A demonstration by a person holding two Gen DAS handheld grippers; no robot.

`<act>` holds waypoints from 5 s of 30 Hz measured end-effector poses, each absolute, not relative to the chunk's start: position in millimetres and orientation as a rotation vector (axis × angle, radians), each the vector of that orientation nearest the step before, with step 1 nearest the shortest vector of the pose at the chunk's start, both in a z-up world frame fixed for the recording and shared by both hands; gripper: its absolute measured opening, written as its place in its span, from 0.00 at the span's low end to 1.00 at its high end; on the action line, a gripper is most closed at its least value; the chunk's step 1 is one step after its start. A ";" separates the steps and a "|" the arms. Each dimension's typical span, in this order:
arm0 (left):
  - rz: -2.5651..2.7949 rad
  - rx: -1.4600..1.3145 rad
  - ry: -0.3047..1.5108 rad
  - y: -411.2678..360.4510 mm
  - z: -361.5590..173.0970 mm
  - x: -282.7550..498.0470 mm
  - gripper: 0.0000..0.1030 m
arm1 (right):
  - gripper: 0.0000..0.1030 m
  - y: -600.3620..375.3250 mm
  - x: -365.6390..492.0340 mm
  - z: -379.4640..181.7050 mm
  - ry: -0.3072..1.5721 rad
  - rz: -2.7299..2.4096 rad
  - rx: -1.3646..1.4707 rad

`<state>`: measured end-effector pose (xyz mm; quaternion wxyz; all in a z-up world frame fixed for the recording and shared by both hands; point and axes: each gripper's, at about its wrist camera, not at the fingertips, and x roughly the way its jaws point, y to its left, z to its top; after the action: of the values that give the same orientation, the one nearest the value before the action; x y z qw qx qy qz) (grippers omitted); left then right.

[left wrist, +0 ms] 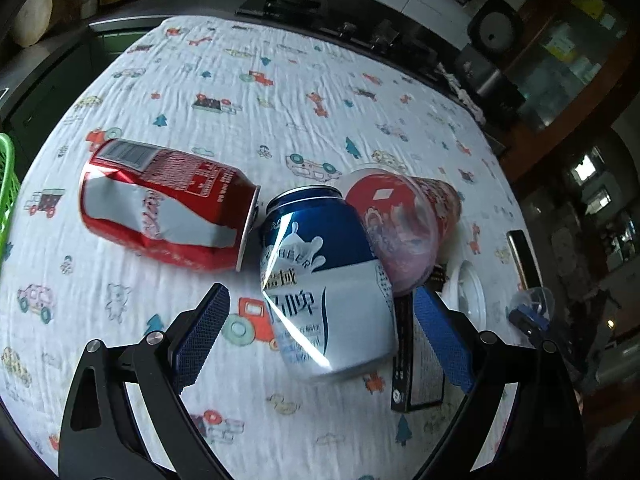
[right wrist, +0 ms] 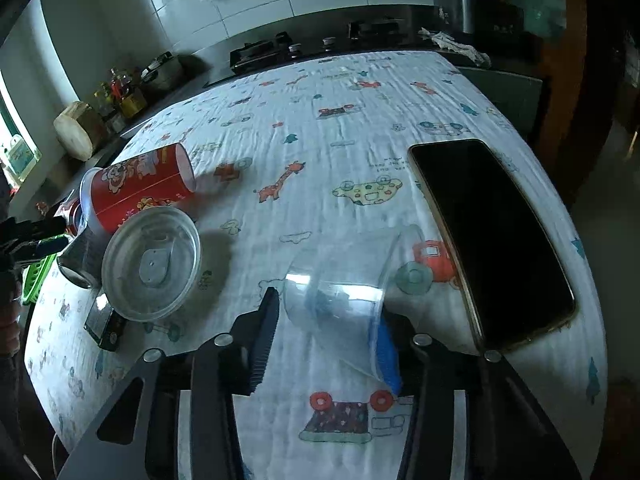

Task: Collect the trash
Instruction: 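Move the left gripper to the blue-and-white can while the right gripper approaches the clear plastic cup, then close the left gripper on the blue-and-white can while the right gripper closes on the clear cup, then carry the can and cup to the green basket and open both grippers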

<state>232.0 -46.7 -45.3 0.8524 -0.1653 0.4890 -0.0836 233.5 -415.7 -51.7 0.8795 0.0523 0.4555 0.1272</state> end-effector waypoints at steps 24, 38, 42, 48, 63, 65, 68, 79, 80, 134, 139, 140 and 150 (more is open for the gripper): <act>-0.211 -0.284 1.049 -59.2 -61.7 242.5 0.74 | 0.31 -395.9 222.2 -40.3 0.923 0.337 0.083; -0.218 -0.266 1.054 -58.3 -61.6 236.0 0.75 | 0.65 -414.0 206.0 -35.0 0.904 0.295 0.072; -0.215 -0.269 1.057 -58.2 -63.3 236.7 0.75 | 0.65 -416.8 207.6 -33.0 0.894 0.293 0.068; -0.215 -0.265 1.057 -58.6 -62.4 235.9 0.75 | 0.78 -419.8 221.4 -38.2 0.898 0.267 0.045; -0.230 -0.243 1.040 -57.9 -59.3 230.8 0.75 | 0.67 -421.8 244.0 -50.4 0.915 0.333 0.119; -0.235 -0.245 1.035 -55.9 -57.3 228.4 0.75 | 0.67 -417.3 239.0 -46.6 0.906 0.335 0.111; -0.244 -0.250 1.019 -50.0 -52.6 220.9 0.74 | 0.67 -407.1 231.0 -38.7 0.892 0.348 0.088; -0.278 -0.293 0.962 -17.4 -32.4 184.0 0.74 | 0.67 -327.1 205.5 4.6 0.829 0.472 -0.006; -0.280 -0.298 0.955 -12.5 -29.7 179.8 0.74 | 0.67 -316.3 204.8 7.3 0.827 0.488 -0.013; 0.333 -0.580 0.879 361.4 -66.0 130.7 0.79 | 0.67 92.1 223.4 13.2 0.880 1.007 -0.215; 0.329 -0.594 0.848 362.4 -57.0 116.7 0.79 | 0.67 108.0 223.1 12.5 0.881 1.022 -0.221; 0.334 -0.593 0.840 362.7 -54.5 113.1 0.80 | 0.67 111.2 223.6 12.1 0.881 1.025 -0.224; 0.381 -0.605 0.783 370.0 -33.2 77.0 0.83 | 0.67 156.1 219.4 3.9 0.877 1.048 -0.274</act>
<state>77.0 370.0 -33.2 0.8628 -0.2883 0.3735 0.1817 219.4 156.1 3.9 0.7668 -0.1263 0.4040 0.4826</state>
